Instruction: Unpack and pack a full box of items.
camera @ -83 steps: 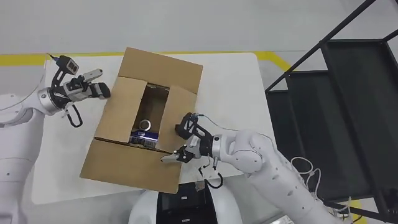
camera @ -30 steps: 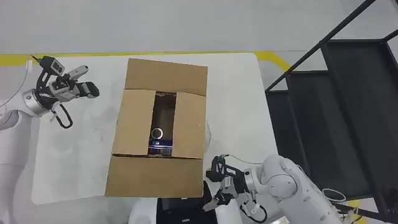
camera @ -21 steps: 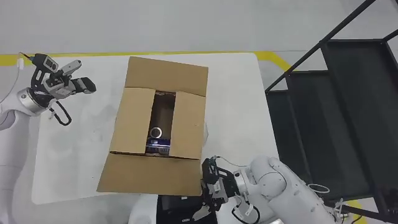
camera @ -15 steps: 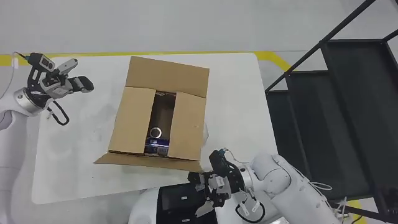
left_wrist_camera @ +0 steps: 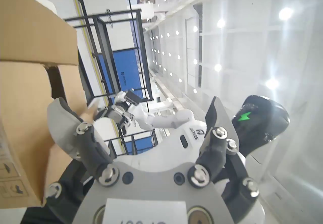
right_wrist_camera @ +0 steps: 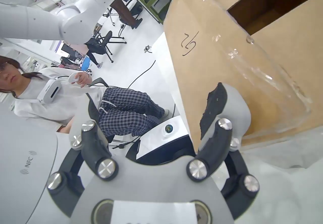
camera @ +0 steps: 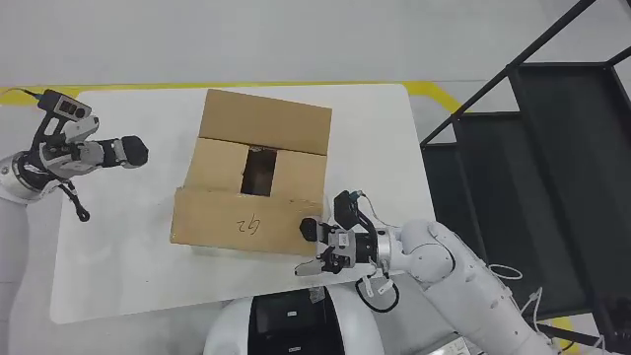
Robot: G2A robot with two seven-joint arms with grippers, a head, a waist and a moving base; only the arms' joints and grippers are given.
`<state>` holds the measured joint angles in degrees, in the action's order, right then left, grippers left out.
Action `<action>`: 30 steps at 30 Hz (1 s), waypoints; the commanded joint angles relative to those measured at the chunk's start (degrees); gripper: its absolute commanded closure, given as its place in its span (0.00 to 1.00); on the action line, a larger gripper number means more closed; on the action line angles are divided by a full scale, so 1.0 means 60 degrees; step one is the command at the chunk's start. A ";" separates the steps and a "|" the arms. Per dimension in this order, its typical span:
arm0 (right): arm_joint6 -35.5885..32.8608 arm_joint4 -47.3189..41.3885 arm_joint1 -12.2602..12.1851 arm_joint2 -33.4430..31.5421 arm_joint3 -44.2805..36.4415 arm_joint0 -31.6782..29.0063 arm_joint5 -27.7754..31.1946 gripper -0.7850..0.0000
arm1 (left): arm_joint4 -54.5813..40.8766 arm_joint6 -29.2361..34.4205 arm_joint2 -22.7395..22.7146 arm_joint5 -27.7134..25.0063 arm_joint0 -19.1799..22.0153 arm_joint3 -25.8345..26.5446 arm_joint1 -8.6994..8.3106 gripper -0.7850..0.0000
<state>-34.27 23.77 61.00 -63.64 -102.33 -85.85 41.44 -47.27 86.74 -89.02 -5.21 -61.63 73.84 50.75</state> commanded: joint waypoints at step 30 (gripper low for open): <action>0.1796 0.0615 -0.0055 -0.1201 0.1008 0.1114 -0.1577 0.00 | 0.2698 0.0210 0.2668 -0.0368 0.0314 -0.0139 -0.0531 0.00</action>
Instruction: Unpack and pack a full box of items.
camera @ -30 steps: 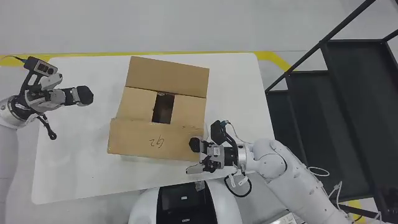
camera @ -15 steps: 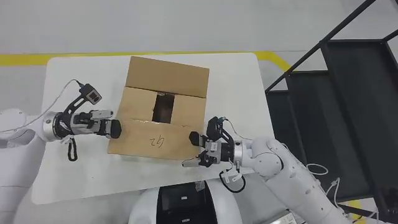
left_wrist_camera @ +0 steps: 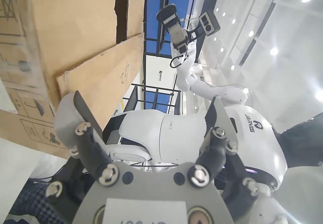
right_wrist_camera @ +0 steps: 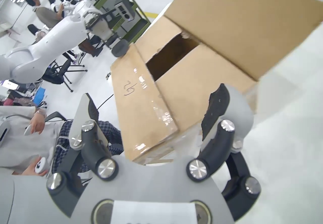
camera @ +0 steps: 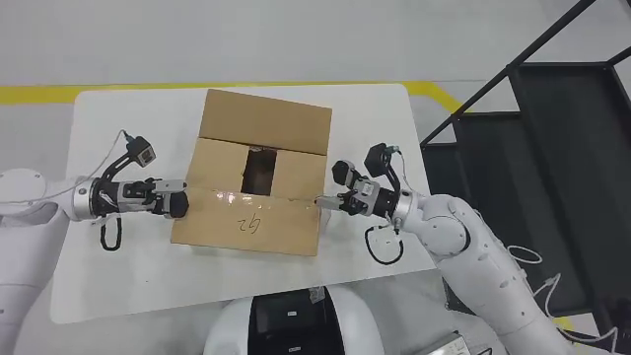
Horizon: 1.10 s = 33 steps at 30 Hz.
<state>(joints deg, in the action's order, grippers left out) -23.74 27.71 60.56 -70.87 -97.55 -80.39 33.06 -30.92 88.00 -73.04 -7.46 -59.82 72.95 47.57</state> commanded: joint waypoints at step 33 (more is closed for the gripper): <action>-0.0518 -0.2573 0.0757 0.1749 0.3763 0.3270 0.3003 0.00 | 0.0389 -0.0258 0.0004 0.0104 -0.0169 0.0705 -0.0171 0.00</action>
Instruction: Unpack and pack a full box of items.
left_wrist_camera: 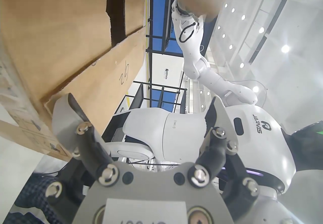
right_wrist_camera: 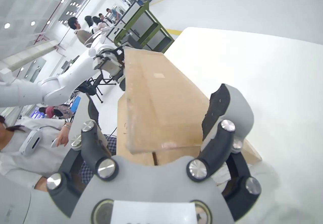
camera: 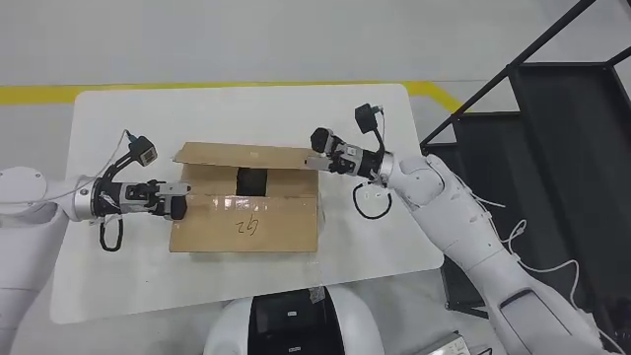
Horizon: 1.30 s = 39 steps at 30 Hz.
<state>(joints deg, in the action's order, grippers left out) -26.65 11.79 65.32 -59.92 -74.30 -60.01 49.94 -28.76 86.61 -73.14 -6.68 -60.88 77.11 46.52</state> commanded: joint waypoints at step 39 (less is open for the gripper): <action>-0.0675 0.2555 -0.0940 -0.2187 -0.3836 -0.4178 -0.0538 0.00 | 0.0391 -0.1483 0.0368 -0.0284 0.0636 -0.0437 0.0205 0.00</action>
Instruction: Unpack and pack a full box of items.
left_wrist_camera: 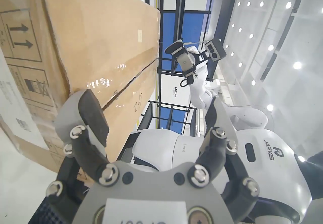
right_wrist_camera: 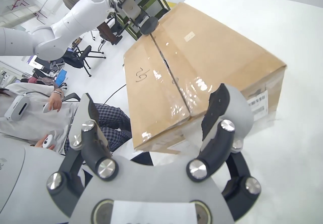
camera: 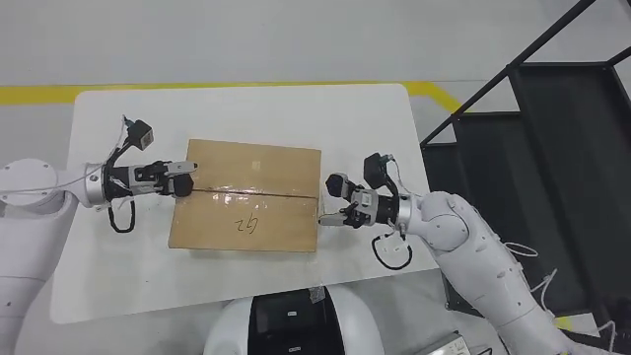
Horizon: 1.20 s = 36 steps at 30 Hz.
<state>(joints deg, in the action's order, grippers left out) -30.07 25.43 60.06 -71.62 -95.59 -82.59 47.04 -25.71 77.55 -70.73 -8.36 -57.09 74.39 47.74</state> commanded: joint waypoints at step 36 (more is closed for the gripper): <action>0.6110 0.8252 0.0371 0.1633 0.3041 0.0043 -0.0609 0.00 | -0.0650 0.0179 -0.0461 0.0022 -0.0493 0.0655 -0.0044 0.00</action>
<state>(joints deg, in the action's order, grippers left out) 6.26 75.34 62.10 -62.31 -78.90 -83.57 43.07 -29.83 78.66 -73.40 -8.29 -59.95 78.18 47.51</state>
